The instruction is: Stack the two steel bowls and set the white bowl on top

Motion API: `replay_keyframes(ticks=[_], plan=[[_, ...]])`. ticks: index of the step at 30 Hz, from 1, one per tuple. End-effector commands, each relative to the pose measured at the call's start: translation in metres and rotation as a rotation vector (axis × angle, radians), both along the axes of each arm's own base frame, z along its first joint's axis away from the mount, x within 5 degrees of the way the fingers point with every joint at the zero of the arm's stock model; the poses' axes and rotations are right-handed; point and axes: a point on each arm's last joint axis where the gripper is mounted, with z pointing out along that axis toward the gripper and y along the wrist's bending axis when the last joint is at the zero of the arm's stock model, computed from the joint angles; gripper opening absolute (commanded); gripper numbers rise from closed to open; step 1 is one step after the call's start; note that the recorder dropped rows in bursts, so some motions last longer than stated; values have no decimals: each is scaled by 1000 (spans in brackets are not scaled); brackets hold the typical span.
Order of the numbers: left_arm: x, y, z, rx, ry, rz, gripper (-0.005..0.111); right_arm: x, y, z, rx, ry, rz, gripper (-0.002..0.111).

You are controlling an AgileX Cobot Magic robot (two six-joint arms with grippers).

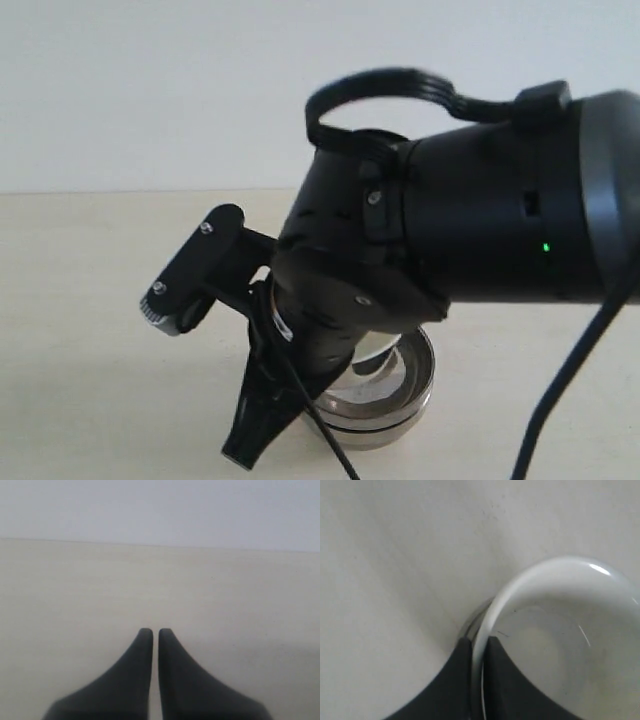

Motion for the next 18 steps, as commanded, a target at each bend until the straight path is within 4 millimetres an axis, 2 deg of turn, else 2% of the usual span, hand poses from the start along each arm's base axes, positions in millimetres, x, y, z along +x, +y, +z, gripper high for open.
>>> replay_keyframes(ticks=[1,6,12,18], plan=[[0,0,0,-5,-7,-3,4,-2,-12,-9,-8,-38,-32,0],[0,0,0,-5,-7,-3,4,-2,-17,-23,17,-76,-47,0],[0,0,0,-5,-7,-3,4,-5,-11,-28,120,-61,-41,0],[0,0,0,-5,-7,-3,4,-3,-11,-38,86,-40,-71,0]])
